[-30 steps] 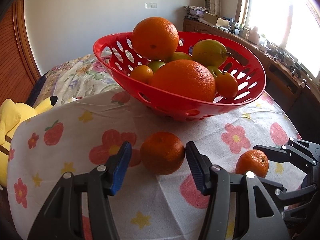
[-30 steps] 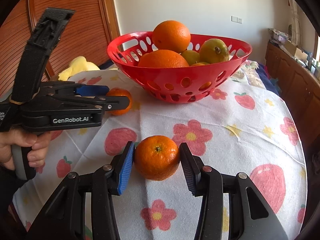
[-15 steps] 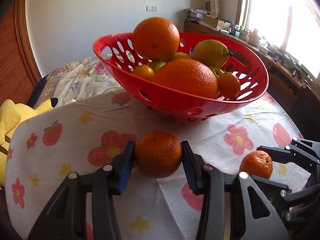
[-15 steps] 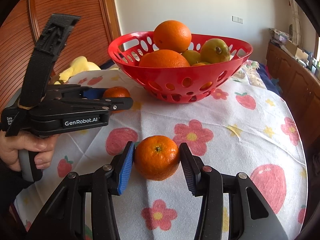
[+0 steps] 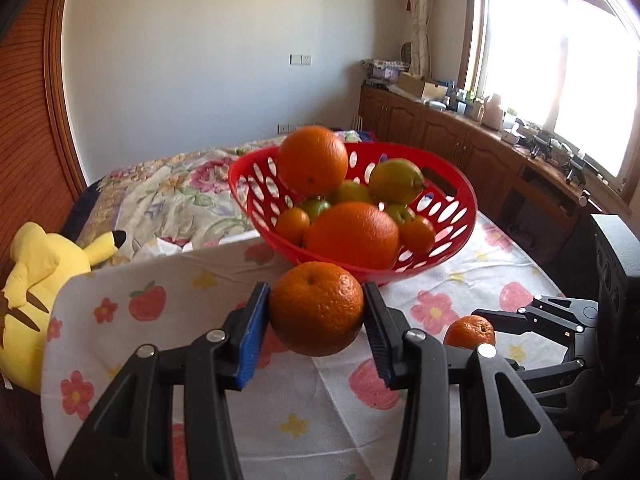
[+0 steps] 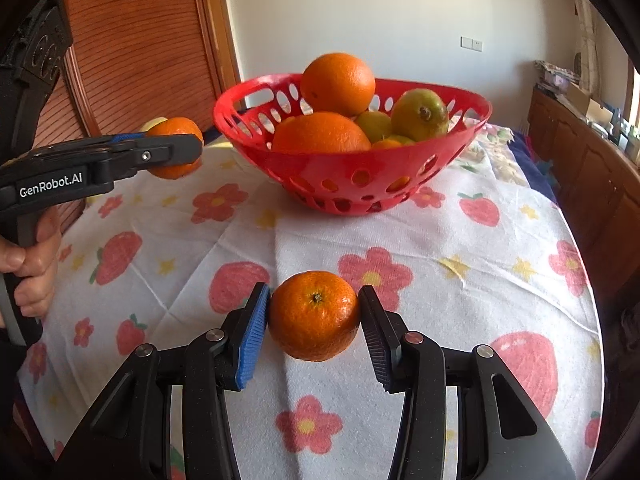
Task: Organize fruits
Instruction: 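Lift and carry both held tangerines over the red basket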
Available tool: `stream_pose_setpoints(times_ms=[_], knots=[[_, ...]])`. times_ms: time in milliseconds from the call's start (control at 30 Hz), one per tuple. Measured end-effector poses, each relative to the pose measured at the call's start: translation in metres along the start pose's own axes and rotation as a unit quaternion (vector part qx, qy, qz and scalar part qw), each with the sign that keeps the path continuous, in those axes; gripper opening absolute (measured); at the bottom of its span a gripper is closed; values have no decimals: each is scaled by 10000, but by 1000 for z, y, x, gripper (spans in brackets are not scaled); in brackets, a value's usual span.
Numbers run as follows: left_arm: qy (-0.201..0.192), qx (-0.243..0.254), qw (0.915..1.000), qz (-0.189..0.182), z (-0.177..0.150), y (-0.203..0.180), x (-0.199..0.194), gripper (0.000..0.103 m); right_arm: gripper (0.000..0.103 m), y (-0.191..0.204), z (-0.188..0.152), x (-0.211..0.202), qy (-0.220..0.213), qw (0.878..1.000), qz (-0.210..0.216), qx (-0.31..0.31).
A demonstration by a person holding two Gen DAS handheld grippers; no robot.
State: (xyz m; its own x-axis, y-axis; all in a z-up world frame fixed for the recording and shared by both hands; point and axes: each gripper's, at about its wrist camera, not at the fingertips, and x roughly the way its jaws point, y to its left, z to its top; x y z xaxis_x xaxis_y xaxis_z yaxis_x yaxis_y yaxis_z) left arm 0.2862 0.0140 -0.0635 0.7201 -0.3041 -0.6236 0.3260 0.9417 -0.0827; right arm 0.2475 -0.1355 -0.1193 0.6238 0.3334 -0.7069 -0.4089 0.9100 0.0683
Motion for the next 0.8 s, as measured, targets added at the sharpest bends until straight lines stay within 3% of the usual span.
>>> stream_pose_setpoints(times_ms=[433,800], knots=[[-292,242,9993,-32,39,-7,-1,44,46,-17,49,-39,-594,9980,-181,-151],[-204,255,9995,10,57,-10,34,45,46,-30,83,-28,-805,9956,-270,-396]])
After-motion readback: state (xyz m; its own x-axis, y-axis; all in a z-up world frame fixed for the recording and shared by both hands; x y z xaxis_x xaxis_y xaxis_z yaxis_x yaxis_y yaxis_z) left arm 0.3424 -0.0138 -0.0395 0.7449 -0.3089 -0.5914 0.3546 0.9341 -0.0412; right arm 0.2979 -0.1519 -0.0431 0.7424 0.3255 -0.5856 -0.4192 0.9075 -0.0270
